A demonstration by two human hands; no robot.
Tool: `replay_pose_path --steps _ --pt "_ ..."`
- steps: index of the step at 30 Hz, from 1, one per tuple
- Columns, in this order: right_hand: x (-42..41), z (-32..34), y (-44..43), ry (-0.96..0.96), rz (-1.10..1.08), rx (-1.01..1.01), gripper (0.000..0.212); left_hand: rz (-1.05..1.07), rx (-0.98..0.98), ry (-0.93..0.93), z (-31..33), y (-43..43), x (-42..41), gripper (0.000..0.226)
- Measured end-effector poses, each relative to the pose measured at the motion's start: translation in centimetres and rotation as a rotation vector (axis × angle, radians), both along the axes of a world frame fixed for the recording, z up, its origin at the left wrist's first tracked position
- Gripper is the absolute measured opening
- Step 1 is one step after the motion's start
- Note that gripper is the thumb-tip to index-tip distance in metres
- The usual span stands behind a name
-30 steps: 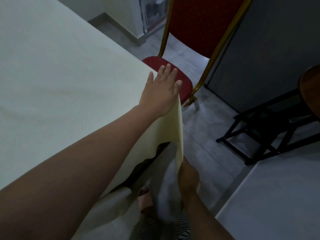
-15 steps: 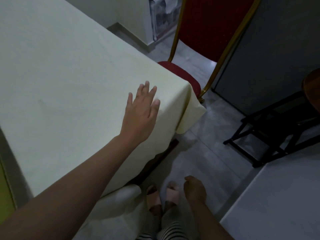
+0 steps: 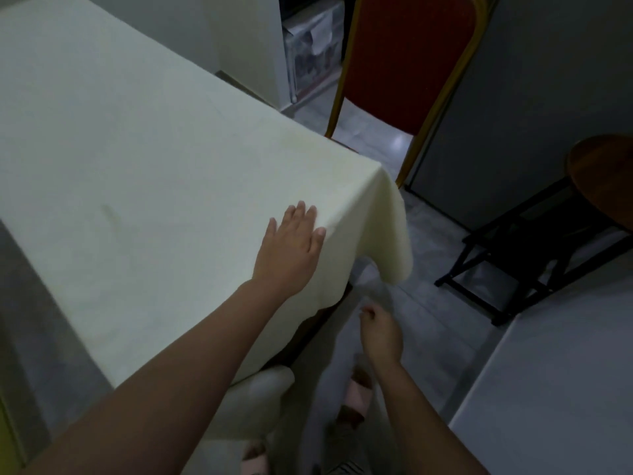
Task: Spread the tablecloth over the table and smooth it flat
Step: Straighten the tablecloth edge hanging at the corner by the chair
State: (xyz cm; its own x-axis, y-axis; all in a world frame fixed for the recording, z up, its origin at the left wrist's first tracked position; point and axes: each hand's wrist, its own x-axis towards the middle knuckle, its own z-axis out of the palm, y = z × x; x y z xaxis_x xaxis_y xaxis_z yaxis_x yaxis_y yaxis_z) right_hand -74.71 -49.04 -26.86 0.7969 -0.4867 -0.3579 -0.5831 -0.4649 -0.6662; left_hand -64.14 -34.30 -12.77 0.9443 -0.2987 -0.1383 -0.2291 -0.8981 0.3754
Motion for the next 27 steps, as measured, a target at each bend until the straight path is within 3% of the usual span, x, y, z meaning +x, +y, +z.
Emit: replay_pose_path --steps 4,10,14,20,27 --pt "-2.2 1.9 5.7 -0.077 0.055 0.074 0.021 -0.053 -0.053 0.026 0.2 3.8 -2.8 0.052" --pt "-10.1 4.8 17.0 -0.203 0.344 0.289 0.026 -0.052 -0.037 0.061 0.7 12.1 -7.4 0.05" --pt "-13.4 7.2 21.4 -0.349 0.37 0.273 0.026 -0.01 -0.004 0.073 0.9 15.6 -9.5 0.049" --pt "-13.5 6.9 23.1 -0.364 0.431 0.142 0.037 0.038 -0.02 0.043 0.2 17.1 -11.1 0.048" --pt "-14.7 7.0 23.8 -0.31 0.482 0.162 0.015 0.05 -0.062 0.03 -0.4 17.2 -11.0 0.048"
